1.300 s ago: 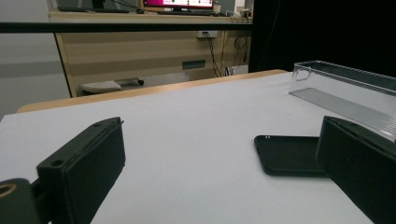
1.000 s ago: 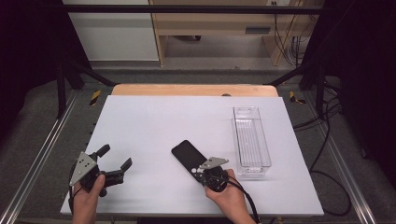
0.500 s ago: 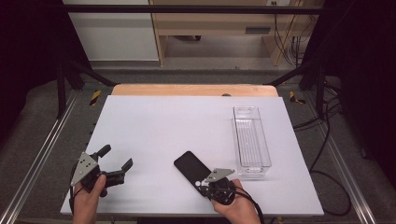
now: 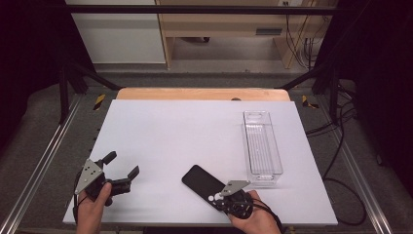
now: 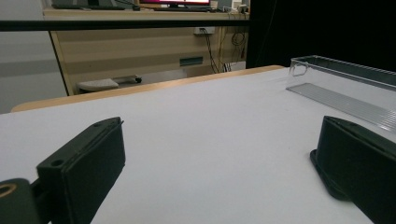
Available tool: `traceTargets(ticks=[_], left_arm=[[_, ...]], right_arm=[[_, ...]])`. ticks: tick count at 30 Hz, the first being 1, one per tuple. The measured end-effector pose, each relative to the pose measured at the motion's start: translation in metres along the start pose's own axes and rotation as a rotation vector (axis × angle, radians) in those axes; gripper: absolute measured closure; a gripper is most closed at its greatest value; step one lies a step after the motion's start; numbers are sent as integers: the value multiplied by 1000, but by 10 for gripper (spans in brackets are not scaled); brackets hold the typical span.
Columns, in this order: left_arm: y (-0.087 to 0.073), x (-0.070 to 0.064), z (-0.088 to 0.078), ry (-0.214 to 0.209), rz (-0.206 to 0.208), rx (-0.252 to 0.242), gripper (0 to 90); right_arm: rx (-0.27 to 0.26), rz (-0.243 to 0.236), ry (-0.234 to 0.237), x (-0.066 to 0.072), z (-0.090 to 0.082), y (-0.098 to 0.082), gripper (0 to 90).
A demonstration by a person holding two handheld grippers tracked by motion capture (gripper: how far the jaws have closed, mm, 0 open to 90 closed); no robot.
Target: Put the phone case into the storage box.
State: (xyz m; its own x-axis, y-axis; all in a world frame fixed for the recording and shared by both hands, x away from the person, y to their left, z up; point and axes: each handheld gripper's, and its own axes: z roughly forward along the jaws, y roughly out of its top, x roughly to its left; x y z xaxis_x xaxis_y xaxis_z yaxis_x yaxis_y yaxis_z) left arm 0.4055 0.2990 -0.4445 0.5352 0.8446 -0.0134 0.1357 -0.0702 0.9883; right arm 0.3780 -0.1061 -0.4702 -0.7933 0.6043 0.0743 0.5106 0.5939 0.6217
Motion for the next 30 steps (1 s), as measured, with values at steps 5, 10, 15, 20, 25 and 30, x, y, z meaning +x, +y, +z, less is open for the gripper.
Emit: traceTargets(ticks=[5,10,15,20,25,30], left_arm=[[0,0,0,0,1,0,13],[0,0,0,-1,4,2,13],[0,0,0,-1,3,3,13],[0,0,0,-4,4,4,13],[0,-1,0,-7,7,5,14],[0,-1,1,-9,8,7,13]], right_arm=[[-47,-10,2,-1,-4,2,891],[-117,-15,-55,-3,-13,8,725],[-174,-24,-69,-3,-16,13,399],[-149,13,-92,-5,-9,17,104],[-92,21,-82,-6,2,14,75],[-76,31,-90,-8,8,12,73]])
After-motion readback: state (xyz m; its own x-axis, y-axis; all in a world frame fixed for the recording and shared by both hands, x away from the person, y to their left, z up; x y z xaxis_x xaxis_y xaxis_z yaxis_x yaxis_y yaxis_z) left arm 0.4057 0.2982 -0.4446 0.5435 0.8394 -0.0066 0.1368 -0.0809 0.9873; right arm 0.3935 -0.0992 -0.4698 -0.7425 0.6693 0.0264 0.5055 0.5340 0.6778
